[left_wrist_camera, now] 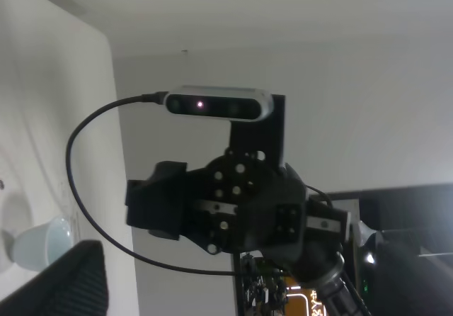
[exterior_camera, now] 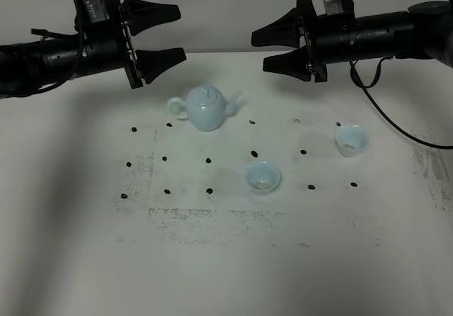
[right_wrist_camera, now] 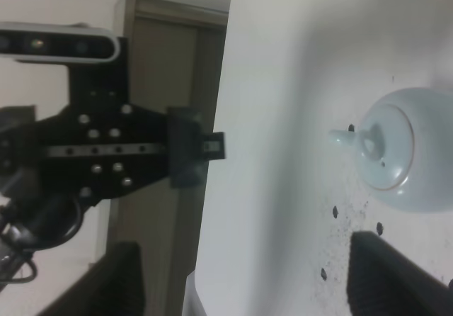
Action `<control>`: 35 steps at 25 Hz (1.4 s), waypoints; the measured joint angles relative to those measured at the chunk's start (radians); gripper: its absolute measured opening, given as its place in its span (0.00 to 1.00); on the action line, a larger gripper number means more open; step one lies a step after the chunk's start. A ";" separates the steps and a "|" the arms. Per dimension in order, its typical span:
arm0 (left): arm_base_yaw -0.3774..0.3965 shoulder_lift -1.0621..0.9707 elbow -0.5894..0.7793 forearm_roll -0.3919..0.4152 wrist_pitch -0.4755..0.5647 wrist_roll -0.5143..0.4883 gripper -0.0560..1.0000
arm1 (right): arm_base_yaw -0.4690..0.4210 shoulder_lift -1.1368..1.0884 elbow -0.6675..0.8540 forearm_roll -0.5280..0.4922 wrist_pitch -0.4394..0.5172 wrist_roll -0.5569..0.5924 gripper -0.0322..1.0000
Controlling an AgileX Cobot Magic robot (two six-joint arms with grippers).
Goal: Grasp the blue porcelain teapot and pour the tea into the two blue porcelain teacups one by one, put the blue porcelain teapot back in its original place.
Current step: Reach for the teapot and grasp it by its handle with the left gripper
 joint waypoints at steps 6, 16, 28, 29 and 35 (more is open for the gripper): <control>0.000 0.028 0.000 0.001 0.000 0.004 0.74 | 0.000 0.000 0.000 -0.001 0.000 -0.007 0.60; 0.004 0.027 0.000 0.001 0.000 0.006 0.74 | -0.008 0.000 0.000 -0.006 0.000 -0.089 0.60; 0.144 -0.206 0.000 0.205 0.004 -0.011 0.74 | -0.128 -0.147 0.000 -0.184 0.003 -0.128 0.59; 0.156 -0.229 0.000 0.232 0.005 -0.017 0.74 | -0.139 -0.175 0.000 -0.212 0.003 -0.123 0.59; 0.245 -0.415 0.000 0.403 0.007 -0.064 0.74 | -0.185 -0.345 0.000 -0.470 0.003 -0.023 0.57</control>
